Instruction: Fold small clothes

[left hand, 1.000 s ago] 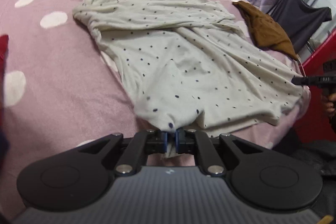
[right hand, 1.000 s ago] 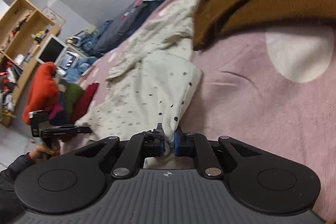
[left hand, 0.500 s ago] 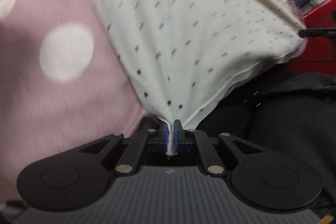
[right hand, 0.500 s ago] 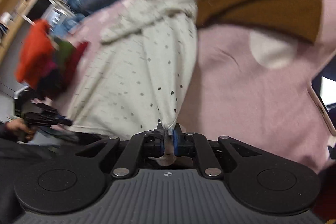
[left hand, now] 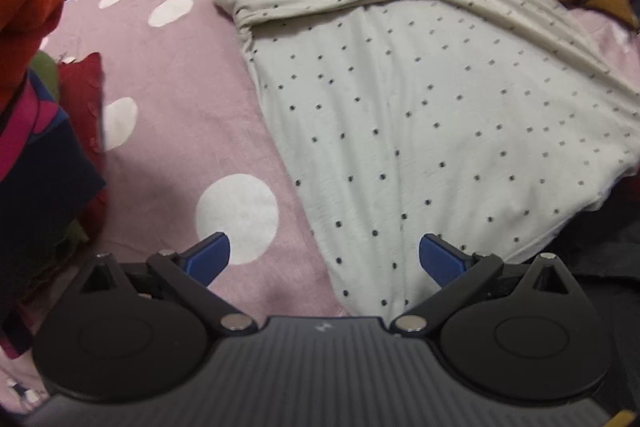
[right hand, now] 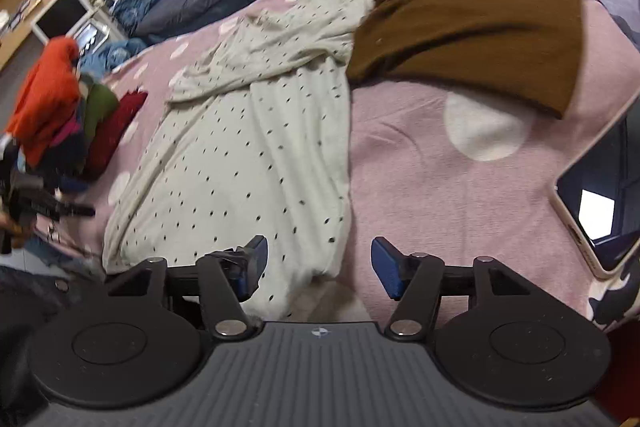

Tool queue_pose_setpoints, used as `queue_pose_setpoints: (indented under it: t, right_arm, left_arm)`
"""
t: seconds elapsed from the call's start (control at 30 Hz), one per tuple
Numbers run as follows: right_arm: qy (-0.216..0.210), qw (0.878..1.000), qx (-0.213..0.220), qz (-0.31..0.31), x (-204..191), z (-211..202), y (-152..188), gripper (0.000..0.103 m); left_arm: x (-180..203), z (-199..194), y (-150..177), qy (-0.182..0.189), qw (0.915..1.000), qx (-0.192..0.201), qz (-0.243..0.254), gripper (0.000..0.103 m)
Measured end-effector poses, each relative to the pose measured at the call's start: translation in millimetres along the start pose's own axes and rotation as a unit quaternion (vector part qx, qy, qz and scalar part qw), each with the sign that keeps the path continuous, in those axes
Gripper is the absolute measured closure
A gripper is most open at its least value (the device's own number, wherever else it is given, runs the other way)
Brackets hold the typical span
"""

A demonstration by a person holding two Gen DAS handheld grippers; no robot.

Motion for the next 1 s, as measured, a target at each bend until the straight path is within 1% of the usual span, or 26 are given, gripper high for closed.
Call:
queue_pose_setpoints:
  t: [0.07, 0.17, 0.27, 0.43, 0.63, 0.77, 0.87, 0.93, 0.97, 1.0]
  right_arm:
    - [0.0, 1.0, 0.0, 0.001, 2, 3, 3, 0.006]
    - [-0.015, 0.999, 0.016, 0.043, 13, 3, 9, 0.005]
    - [-0.02, 0.998, 0.024, 0.062, 18, 0, 17, 0.005]
    - [-0.028, 0.997, 0.028, 0.065, 15, 0, 20, 0.005]
    - [-0.048, 0.997, 0.021, 0.064, 9, 4, 24, 0.005]
    - [-0.059, 0.996, 0.014, 0.065, 5, 9, 27, 0.005]
    - [-0.072, 0.995, 0.007, 0.074, 3, 13, 30, 0.006]
    - [-0.074, 0.995, 0.001, 0.071, 0, 17, 32, 0.007]
    - [-0.074, 0.995, 0.002, 0.071, 0, 19, 32, 0.012]
    - [-0.076, 0.994, 0.004, 0.073, -1, 20, 32, 0.032]
  left_arm:
    - [8, 7, 8, -0.02, 0.9995, -0.018, 0.015, 0.0]
    - [11, 16, 24, -0.038, 0.9979, -0.036, 0.037, 0.0]
    - [16, 22, 32, -0.027, 0.9979, -0.046, 0.037, 0.0]
    - [22, 28, 40, -0.025, 0.9972, -0.057, 0.042, 0.0]
    - [28, 39, 47, -0.01, 0.9969, -0.069, 0.037, 0.0]
    - [32, 44, 52, 0.011, 0.9965, -0.075, 0.035, 0.0]
    - [33, 47, 55, 0.033, 0.9966, -0.071, 0.026, 0.0]
    - [34, 47, 55, 0.038, 0.997, -0.063, 0.023, 0.001]
    - [34, 46, 55, 0.041, 0.9974, -0.054, 0.023, 0.006]
    - [34, 43, 55, 0.047, 0.9978, -0.042, 0.022, 0.015]
Point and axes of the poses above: each gripper's, at about its wrist camera, not at the fingertips, and z roughly the way its jaws point, x to its right, y to its underside, the point moved 6 cm from there along z, roughly the way its jaws point, and after that the axes turned 11 degrees about -y, right-handed, at the moved point
